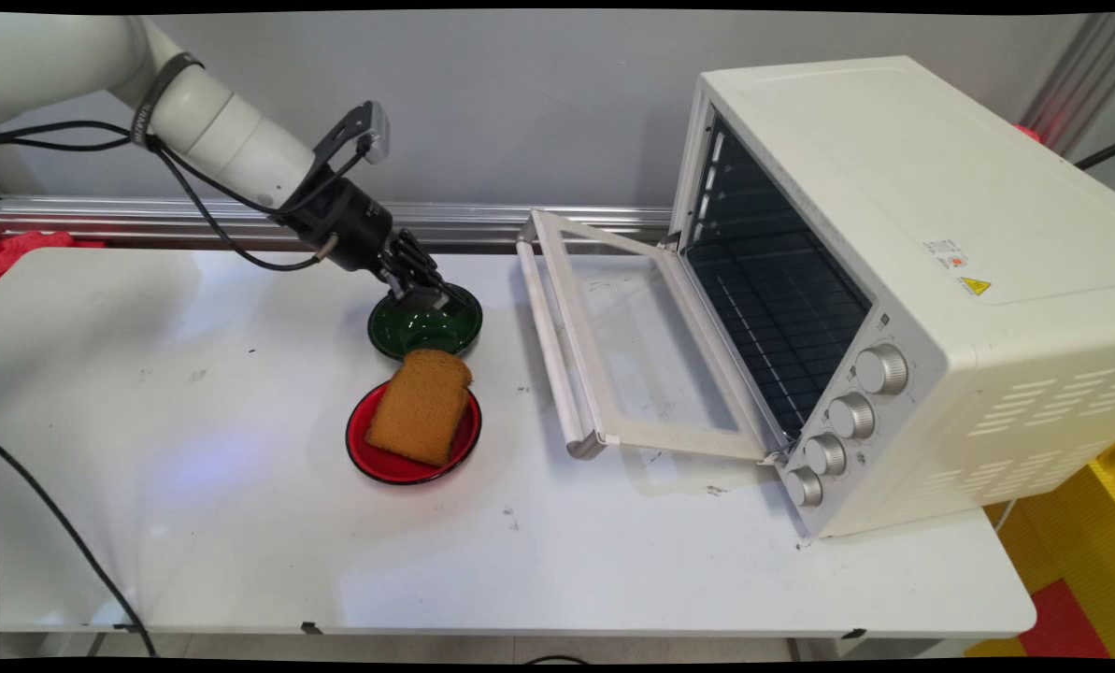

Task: Close the oven

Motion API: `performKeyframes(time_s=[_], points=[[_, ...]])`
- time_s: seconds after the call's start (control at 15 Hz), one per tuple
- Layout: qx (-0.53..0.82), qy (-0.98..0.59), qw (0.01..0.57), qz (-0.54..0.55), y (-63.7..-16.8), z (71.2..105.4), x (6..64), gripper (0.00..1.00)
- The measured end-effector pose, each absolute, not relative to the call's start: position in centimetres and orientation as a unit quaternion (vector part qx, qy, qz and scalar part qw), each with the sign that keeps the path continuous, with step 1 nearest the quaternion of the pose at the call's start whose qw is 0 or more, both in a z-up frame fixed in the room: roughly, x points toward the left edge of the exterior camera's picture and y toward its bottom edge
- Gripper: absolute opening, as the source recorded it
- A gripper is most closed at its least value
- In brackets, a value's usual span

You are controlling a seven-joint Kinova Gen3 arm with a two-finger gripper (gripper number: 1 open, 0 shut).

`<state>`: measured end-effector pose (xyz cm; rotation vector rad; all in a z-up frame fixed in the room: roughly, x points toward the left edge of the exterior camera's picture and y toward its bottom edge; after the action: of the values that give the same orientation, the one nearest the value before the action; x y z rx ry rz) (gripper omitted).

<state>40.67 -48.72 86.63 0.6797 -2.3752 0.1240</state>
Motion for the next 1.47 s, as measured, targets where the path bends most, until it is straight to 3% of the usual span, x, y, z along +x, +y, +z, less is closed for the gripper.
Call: performKeyframes(time_s=[1.07, 1.47], points=[[0.244, -0.9, 0.359, 0.051, -50.8, 78.6, 35.9, 0.0], [0.234, -0.896, 0.374, 0.057, -51.2, 77.4, 34.9, 0.0]])
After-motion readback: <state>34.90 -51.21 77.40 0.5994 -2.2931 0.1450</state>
